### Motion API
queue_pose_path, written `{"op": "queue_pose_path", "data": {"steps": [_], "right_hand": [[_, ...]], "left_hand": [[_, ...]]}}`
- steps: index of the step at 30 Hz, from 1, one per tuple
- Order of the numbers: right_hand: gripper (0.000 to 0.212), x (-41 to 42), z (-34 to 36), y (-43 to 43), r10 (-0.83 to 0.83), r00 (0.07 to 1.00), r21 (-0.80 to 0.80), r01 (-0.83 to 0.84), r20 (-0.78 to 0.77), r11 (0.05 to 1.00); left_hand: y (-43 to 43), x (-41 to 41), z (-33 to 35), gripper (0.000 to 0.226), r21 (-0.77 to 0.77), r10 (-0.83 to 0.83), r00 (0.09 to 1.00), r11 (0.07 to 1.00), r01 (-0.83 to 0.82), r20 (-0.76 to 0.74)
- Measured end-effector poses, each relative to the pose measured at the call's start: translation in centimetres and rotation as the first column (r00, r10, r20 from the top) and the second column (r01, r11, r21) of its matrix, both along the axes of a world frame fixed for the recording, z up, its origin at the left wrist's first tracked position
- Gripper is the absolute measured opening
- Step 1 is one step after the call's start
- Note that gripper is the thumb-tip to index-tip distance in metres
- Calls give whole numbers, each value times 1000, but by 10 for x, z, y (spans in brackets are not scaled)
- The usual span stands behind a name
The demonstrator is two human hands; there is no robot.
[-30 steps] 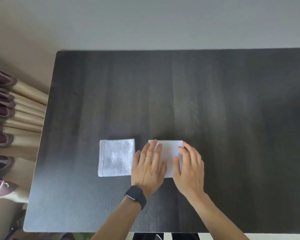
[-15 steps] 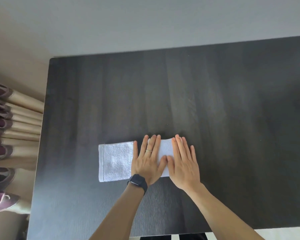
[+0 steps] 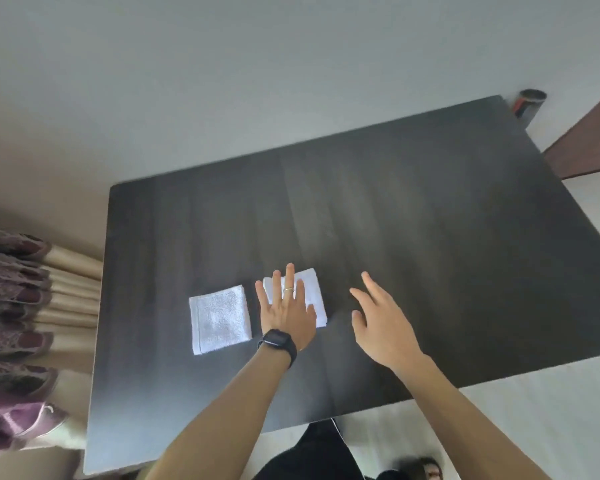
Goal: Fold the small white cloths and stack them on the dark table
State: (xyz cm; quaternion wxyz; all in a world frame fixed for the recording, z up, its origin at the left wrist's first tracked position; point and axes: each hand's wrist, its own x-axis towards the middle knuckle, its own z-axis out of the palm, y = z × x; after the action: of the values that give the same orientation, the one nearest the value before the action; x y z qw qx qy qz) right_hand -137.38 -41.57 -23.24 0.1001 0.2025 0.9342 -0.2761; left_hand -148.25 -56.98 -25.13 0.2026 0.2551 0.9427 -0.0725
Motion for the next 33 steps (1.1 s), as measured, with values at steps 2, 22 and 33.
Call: {"op": "queue_pose_path", "data": {"steps": [2, 22, 33], "right_hand": [[41, 51, 19, 29, -154, 985, -51, 150, -81, 987], [33, 721, 227, 309, -736, 166, 70, 985, -657, 160], [31, 993, 283, 429, -670, -137, 70, 960, -730, -273]], "left_hand": [[33, 27, 20, 60, 30, -70, 997, 997, 69, 21], [507, 608, 244, 55, 612, -853, 443, 200, 765, -275], [717, 860, 304, 58, 619, -888, 140, -186, 763, -438]]}}
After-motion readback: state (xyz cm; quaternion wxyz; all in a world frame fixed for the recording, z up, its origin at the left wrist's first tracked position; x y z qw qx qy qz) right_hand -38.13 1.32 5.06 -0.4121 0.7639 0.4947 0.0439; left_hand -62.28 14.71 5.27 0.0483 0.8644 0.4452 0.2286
